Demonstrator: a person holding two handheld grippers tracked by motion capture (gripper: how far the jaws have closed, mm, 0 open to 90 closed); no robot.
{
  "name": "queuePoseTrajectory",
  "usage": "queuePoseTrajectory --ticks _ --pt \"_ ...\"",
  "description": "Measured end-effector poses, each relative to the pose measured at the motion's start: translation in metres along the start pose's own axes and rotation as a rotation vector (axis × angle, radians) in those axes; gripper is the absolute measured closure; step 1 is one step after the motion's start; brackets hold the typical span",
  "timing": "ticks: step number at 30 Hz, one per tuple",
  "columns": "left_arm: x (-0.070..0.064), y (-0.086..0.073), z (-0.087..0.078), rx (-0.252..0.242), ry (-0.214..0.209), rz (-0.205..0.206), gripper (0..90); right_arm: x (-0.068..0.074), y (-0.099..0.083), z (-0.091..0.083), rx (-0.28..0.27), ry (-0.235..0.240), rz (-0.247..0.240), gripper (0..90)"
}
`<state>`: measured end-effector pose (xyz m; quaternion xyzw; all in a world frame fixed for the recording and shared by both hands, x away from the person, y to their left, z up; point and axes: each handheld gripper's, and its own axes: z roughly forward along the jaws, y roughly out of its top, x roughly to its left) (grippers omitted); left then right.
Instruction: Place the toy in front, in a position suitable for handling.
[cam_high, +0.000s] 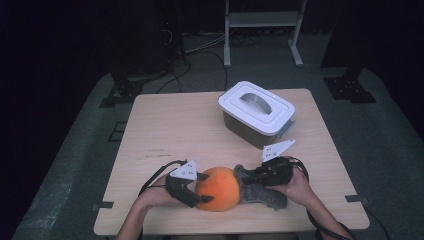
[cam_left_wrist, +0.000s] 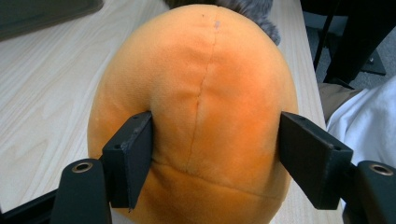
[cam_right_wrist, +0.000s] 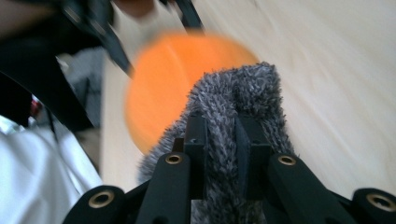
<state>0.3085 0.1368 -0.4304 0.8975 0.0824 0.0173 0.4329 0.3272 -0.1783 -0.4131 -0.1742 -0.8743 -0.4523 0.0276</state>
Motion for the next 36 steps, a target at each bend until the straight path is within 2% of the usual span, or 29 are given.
queuePoseTrajectory --ticks 4,7,9,12,14,19,24,26,29,30,32,34,36 --pt "-0.001 0.001 0.001 0.001 0.004 0.003 28.1 0.013 0.011 -0.001 -0.072 0.055 -0.021 75.9" --pt "-0.002 0.002 0.002 0.002 0.007 0.004 28.2 0.017 0.012 0.007 -0.042 0.051 -0.036 75.7" --pt "-0.002 0.003 0.003 -0.001 0.007 0.007 28.1 0.013 0.008 0.012 -0.018 0.052 -0.026 75.9" --pt "-0.004 0.005 0.004 0.0 0.008 0.002 27.9 0.007 0.005 0.009 0.001 0.029 -0.006 75.9" --pt "-0.006 0.007 0.006 0.006 0.012 0.009 27.5 0.005 0.003 0.007 -0.007 0.023 0.007 76.0" --pt "-0.011 0.012 0.008 0.018 0.006 0.034 26.3 0.015 0.011 0.006 -0.035 0.019 -0.045 75.8" --pt "-0.008 0.017 0.007 -0.015 0.018 -0.007 17.7 0.014 0.008 0.012 0.019 0.015 -0.065 75.8" --pt "-0.008 0.021 0.008 -0.029 0.035 -0.011 14.6 0.013 0.006 0.013 0.033 0.035 -0.062 75.7" --pt "-0.008 0.021 0.011 -0.032 0.063 -0.009 14.9 0.013 0.005 0.012 0.054 0.069 -0.06 75.3" --pt "-0.008 0.021 0.012 -0.029 0.071 -0.006 16.5 0.013 0.005 0.012 0.056 0.066 -0.06 75.3" --pt "-0.011 0.021 0.014 -0.033 0.106 0.012 29.3 0.013 0.007 0.01 0.047 0.047 -0.062 75.6" --pt "-0.013 0.023 0.014 -0.04 0.139 0.024 37.7 0.012 0.008 0.007 0.035 0.023 -0.062 75.7" --pt "-0.016 0.028 0.016 -0.067 0.183 0.021 42.8 0.01 0.01 0.003 0.013 -0.01 -0.059 75.8"
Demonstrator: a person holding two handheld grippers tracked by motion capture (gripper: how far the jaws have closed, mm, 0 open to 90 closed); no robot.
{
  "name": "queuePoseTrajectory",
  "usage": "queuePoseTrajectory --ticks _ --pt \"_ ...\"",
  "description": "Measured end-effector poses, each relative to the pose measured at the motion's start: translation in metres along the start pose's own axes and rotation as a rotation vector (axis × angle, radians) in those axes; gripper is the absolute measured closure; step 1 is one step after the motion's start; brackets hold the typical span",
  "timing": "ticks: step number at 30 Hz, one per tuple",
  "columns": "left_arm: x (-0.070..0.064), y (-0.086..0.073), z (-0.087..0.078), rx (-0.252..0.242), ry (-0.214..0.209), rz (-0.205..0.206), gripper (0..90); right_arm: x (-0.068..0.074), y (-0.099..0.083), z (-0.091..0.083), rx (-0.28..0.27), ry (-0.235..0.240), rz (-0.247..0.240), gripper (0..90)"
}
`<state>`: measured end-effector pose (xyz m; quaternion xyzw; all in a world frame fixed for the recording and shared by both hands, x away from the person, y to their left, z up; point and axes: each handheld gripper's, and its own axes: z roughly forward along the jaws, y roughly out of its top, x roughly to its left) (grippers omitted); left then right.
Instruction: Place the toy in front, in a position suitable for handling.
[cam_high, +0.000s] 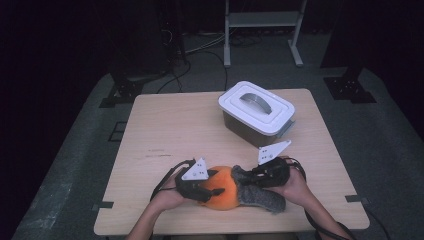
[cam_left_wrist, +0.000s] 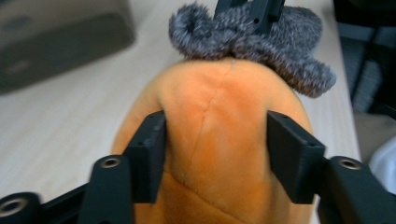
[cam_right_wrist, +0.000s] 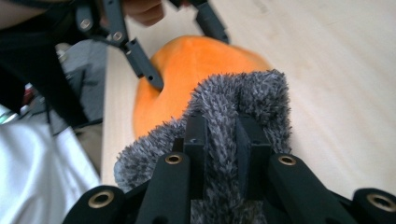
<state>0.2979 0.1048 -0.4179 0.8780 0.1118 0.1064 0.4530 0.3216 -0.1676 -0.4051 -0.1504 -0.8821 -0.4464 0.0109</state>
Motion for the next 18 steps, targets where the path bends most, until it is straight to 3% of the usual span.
queuePoseTrajectory --ticks 5,8,10,14,18 --pt "-0.005 0.008 0.008 -0.054 0.076 -0.004 45.2 -0.007 0.003 -0.011 -0.055 -0.058 0.023 76.0" --pt "-0.006 0.009 0.011 -0.048 0.066 -0.006 44.8 -0.011 0.002 -0.011 -0.062 -0.07 0.044 76.0" --pt "-0.006 0.009 0.01 -0.034 0.044 -0.013 42.1 -0.012 0.0 -0.008 -0.055 -0.056 0.051 76.0" --pt "-0.003 0.01 0.004 -0.015 -0.023 -0.023 27.8 -0.009 -0.002 -0.001 -0.022 0.003 0.038 76.0" --pt "0.001 0.009 0.002 -0.031 -0.024 -0.048 17.3 -0.002 -0.003 0.005 0.002 0.094 -0.004 75.9"
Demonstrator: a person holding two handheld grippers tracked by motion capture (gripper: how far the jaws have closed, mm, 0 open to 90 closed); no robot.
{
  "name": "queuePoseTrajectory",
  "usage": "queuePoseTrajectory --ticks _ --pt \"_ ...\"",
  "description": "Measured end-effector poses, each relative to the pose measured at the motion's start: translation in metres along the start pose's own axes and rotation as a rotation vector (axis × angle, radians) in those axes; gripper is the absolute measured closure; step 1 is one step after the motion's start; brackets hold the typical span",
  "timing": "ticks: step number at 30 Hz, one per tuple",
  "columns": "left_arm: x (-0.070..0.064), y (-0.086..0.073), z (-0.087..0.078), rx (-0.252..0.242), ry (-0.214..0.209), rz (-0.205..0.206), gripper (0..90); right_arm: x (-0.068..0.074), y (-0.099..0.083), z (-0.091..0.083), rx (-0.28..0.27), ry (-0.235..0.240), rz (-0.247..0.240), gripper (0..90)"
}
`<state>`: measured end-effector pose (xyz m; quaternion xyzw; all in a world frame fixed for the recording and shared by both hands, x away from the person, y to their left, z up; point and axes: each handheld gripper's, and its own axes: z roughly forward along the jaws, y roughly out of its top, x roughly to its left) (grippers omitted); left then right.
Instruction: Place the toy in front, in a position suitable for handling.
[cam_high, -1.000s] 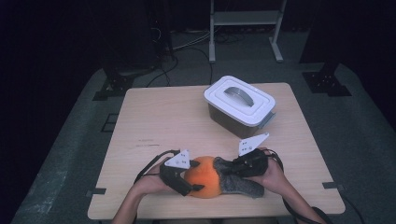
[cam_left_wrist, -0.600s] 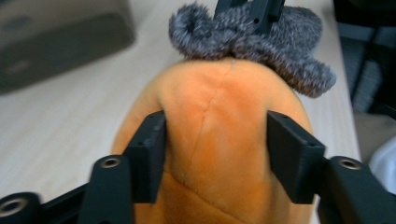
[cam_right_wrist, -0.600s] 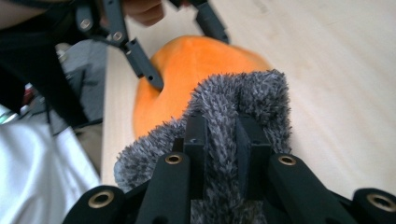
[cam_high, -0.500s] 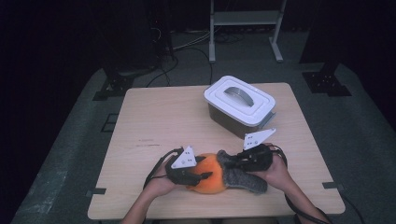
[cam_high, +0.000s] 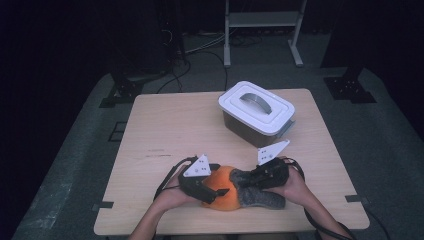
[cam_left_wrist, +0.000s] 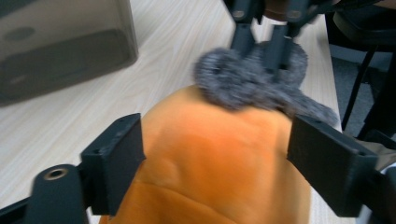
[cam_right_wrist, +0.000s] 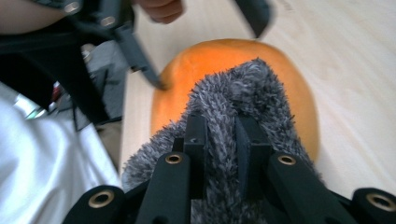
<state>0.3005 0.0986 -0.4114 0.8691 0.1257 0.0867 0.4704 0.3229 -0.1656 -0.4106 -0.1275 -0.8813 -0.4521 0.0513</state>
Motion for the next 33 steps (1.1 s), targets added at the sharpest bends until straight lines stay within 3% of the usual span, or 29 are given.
queuePoseTrajectory --ticks 4,8,10,15,18,23,28,33 --pt "0.0 -0.007 0.007 0.03 -0.024 0.003 15.0 0.005 0.001 0.0 0.019 0.018 -0.022 75.9" --pt "-0.002 -0.012 0.007 0.035 -0.02 0.063 33.1 0.005 0.0 -0.002 0.035 0.0 -0.019 76.5" --pt "-0.001 -0.013 0.005 0.041 -0.004 0.067 39.2 0.004 -0.001 -0.003 0.047 -0.02 -0.014 76.6" --pt "0.003 -0.015 0.003 0.013 0.038 0.032 46.4 -0.004 -0.011 -0.01 0.061 -0.084 0.044 76.8" --pt "0.005 -0.013 0.005 -0.023 0.086 0.009 48.4 -0.003 -0.007 -0.014 0.032 -0.122 0.037 77.0" --pt "0.003 -0.009 0.011 -0.068 0.172 0.014 48.5 -0.004 0.006 -0.021 -0.058 -0.149 0.029 77.0" --pt "0.001 -0.007 0.012 -0.048 0.122 0.02 42.8 -0.011 0.004 -0.013 -0.047 -0.154 0.052 76.9" --pt "0.004 -0.004 0.005 -0.02 0.096 -0.007 22.4 -0.005 0.001 -0.001 -0.001 -0.1 0.029 76.7"
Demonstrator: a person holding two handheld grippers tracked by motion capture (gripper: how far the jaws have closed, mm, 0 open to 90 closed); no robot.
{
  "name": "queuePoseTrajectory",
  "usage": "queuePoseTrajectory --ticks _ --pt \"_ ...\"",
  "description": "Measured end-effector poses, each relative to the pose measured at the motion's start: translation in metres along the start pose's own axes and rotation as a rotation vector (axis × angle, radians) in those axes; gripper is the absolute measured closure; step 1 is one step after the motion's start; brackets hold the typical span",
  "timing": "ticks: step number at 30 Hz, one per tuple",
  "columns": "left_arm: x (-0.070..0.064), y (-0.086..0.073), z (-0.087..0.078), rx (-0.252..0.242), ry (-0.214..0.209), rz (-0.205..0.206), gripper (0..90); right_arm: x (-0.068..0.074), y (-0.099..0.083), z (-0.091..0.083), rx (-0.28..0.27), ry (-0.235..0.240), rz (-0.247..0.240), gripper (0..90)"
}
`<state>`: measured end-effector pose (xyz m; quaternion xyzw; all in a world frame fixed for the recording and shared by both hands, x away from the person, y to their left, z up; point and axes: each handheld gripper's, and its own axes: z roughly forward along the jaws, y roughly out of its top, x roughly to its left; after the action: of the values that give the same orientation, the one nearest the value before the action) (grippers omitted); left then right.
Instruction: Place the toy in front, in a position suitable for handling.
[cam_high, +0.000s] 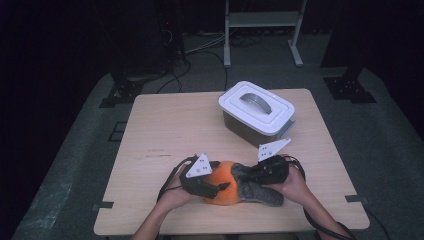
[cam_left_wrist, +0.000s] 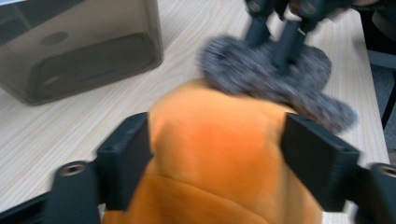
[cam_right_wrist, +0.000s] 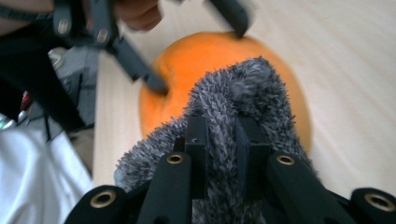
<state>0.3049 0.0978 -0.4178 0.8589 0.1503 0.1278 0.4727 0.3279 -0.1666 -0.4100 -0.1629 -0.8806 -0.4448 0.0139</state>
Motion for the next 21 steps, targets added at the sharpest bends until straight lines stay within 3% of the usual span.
queuePoseTrajectory --ticks 3,8,14,21 --pt "0.003 -0.004 0.0 0.022 -0.035 -0.019 17.7 0.007 -0.002 0.001 0.014 0.029 -0.021 76.6" --pt "-0.002 -0.007 -0.001 0.055 -0.059 0.029 30.2 0.009 -0.002 -0.004 0.023 0.038 -0.043 76.6" --pt "0.001 -0.013 -0.006 0.061 -0.084 0.04 32.4 -0.004 -0.016 -0.011 0.051 0.009 0.017 76.6" --pt "0.0 -0.014 -0.009 0.072 -0.106 0.07 32.4 -0.004 -0.008 -0.012 0.006 -0.027 0.011 76.4"
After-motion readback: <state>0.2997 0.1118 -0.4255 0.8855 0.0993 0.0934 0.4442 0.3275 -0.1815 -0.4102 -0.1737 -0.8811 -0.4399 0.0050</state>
